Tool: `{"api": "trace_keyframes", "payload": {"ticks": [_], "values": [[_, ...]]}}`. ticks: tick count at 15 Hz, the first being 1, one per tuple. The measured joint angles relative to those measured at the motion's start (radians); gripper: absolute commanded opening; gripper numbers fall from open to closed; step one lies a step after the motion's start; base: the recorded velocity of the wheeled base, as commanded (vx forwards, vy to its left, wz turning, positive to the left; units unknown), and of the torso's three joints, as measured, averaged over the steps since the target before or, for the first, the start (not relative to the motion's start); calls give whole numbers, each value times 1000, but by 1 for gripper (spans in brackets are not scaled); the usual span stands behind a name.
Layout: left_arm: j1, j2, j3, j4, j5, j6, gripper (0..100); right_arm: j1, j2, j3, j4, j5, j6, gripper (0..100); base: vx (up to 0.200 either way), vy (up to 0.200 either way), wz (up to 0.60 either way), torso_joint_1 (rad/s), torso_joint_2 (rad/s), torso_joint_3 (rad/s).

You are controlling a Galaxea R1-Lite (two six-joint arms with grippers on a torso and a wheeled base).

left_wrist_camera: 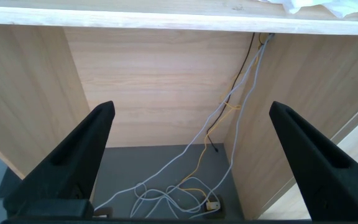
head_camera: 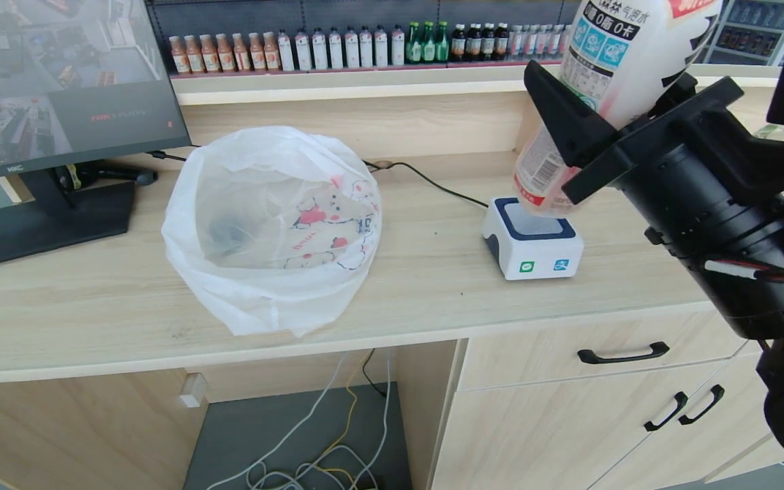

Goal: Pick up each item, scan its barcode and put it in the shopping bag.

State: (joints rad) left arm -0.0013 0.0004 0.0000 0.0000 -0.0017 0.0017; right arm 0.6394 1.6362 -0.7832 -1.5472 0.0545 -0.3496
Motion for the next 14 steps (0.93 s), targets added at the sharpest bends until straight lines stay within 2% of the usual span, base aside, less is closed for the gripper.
{"api": "trace_keyframes", "payload": {"ticks": [3, 6, 9, 14], "values": [[-1, 0, 0, 0, 0, 0, 100, 5, -14, 86, 9, -55, 180, 0, 0, 0, 0, 0, 0, 0], [0, 0, 0, 0, 0, -2, 100, 17, 1, 118, -21, -158, 270, 0, 0, 0, 0, 0, 0, 0], [1, 0, 0, 0, 0, -4, 100, 21, 17, 149, -21, -197, 295, 0, 0, 0, 0, 0, 0, 0], [1, 0, 0, 0, 1, -4, 100, 21, 25, 154, -22, -199, 297, 0, 0, 200, 0, 3, 6, 3]]}}
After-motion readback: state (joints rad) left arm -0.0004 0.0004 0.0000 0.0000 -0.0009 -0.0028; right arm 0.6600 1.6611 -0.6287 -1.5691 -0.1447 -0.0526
